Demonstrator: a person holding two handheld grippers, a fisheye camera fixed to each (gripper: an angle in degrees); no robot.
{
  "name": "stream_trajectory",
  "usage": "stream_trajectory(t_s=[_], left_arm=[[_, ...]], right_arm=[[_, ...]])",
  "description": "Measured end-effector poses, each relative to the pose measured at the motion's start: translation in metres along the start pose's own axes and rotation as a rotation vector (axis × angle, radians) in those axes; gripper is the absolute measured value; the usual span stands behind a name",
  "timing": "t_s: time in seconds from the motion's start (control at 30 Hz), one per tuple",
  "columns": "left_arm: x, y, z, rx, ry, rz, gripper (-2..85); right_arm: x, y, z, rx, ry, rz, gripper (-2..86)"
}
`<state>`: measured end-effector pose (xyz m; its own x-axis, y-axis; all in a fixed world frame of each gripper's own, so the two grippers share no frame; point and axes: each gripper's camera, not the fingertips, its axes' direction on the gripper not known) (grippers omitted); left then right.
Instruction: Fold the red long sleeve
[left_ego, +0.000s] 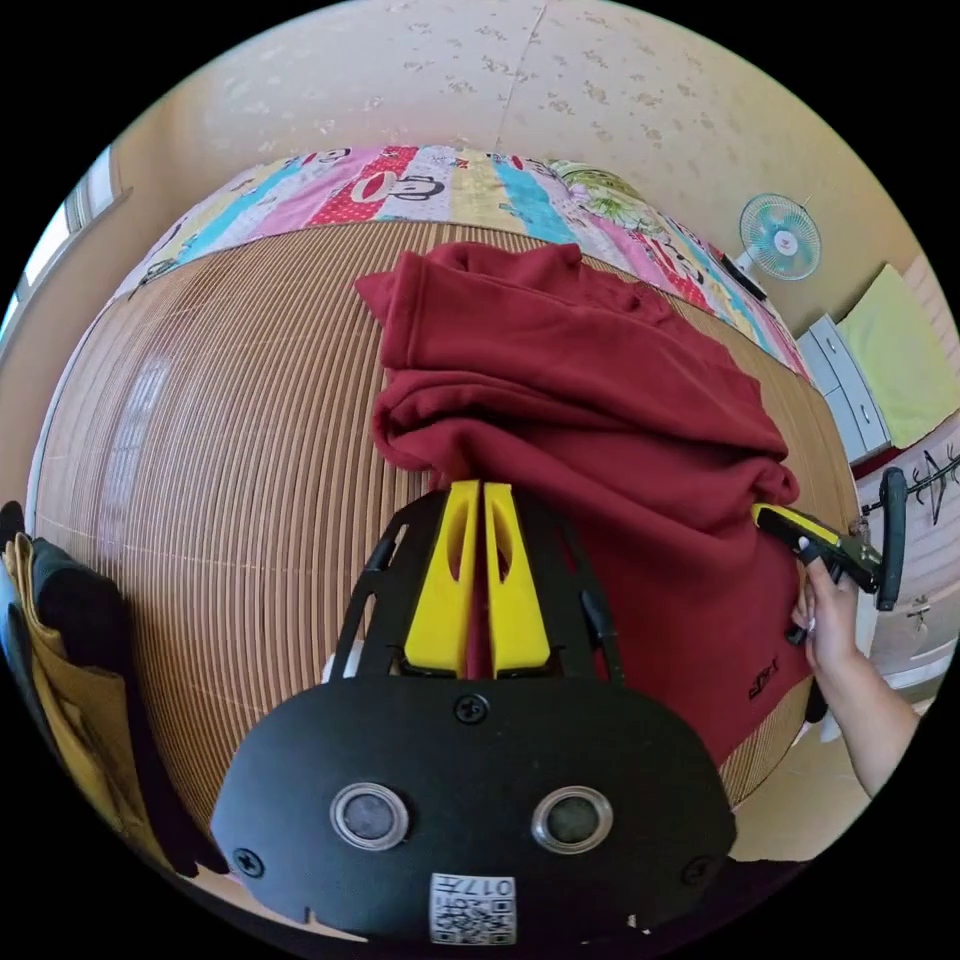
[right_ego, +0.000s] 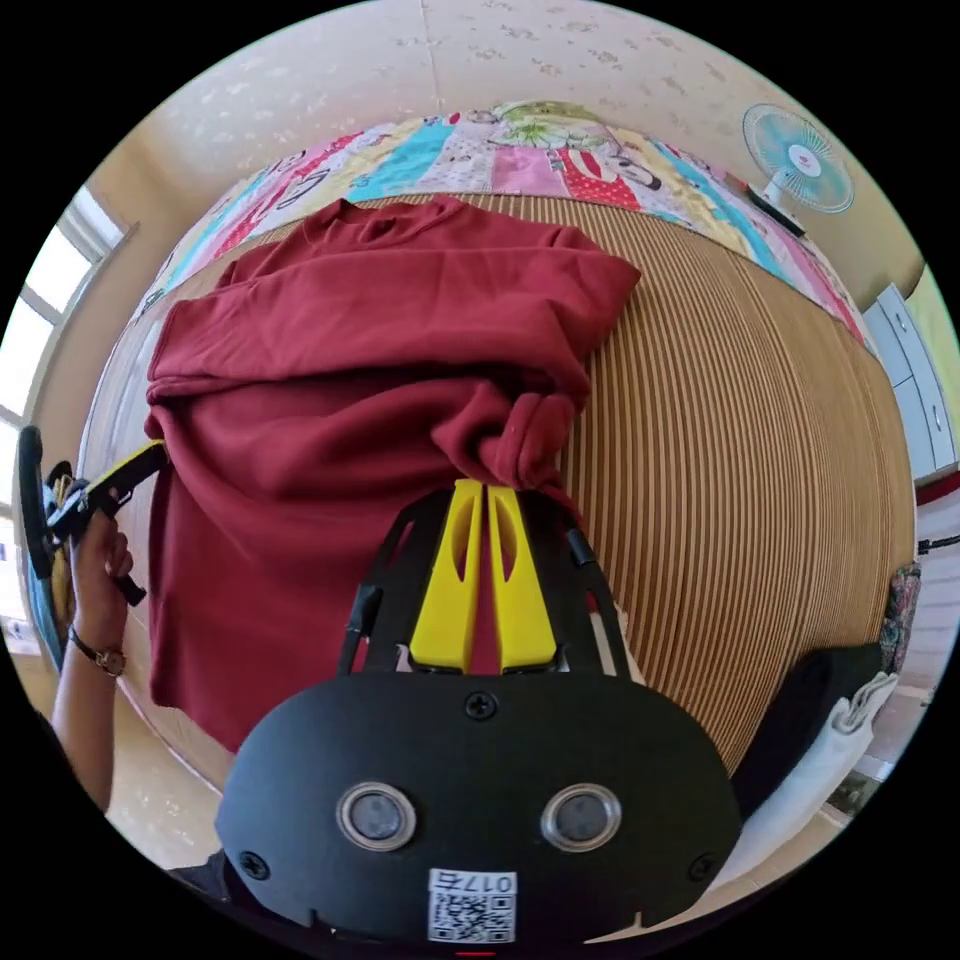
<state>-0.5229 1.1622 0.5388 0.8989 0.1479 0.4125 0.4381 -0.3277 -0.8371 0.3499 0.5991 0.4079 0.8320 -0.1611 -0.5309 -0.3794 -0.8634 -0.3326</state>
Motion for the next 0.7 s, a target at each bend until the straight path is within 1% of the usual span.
stream_trajectory(t_s=[0.03, 0.1, 0.17, 0.23, 0.27, 0.33, 0.4, 0.5, 0.63, 0.7], left_arm=[[-0.011, -0.004, -0.015, 0.045, 0.032, -0.031, 0.9], [-0.032, 0.008, -0.045, 0.158, 0.119, -0.053, 2.3], [-0.054, 0.027, -0.063, 0.173, 0.212, -0.087, 5.4], [-0.078, 0.065, -0.070, 0.087, 0.297, -0.137, 10.4], [-0.083, 0.077, -0.070, 0.059, 0.304, -0.147, 10.9], [-0.098, 0.125, -0.067, -0.069, 0.310, -0.220, 12.8], [-0.105, 0.156, -0.067, -0.149, 0.334, -0.270, 13.5], [-0.111, 0.189, -0.074, -0.193, 0.369, -0.298, 13.0], [-0.122, 0.199, -0.071, -0.278, 0.411, -0.319, 9.0], [-0.130, 0.198, -0.068, -0.299, 0.422, -0.347, 7.1]], right_arm=[[0.009, -0.017, -0.008, -0.039, -0.039, -0.009, 0.9], [0.028, -0.009, -0.043, 0.075, -0.171, -0.085, 1.2], [0.048, 0.009, -0.056, 0.069, -0.229, -0.109, 1.7], [0.073, 0.034, -0.059, 0.026, -0.228, -0.065, 2.6], [0.091, 0.056, -0.060, 0.024, -0.218, -0.038, 3.5], [0.119, 0.088, -0.056, 0.008, -0.209, 0.002, 5.8], [0.148, 0.117, -0.045, -0.056, -0.233, 0.064, 8.1], [0.194, 0.168, -0.026, -0.104, -0.378, 0.145, 9.3], [0.224, 0.199, -0.014, -0.102, -0.415, 0.199, 8.2], [0.235, 0.206, 0.000, -0.147, -0.423, 0.207, 5.7]])
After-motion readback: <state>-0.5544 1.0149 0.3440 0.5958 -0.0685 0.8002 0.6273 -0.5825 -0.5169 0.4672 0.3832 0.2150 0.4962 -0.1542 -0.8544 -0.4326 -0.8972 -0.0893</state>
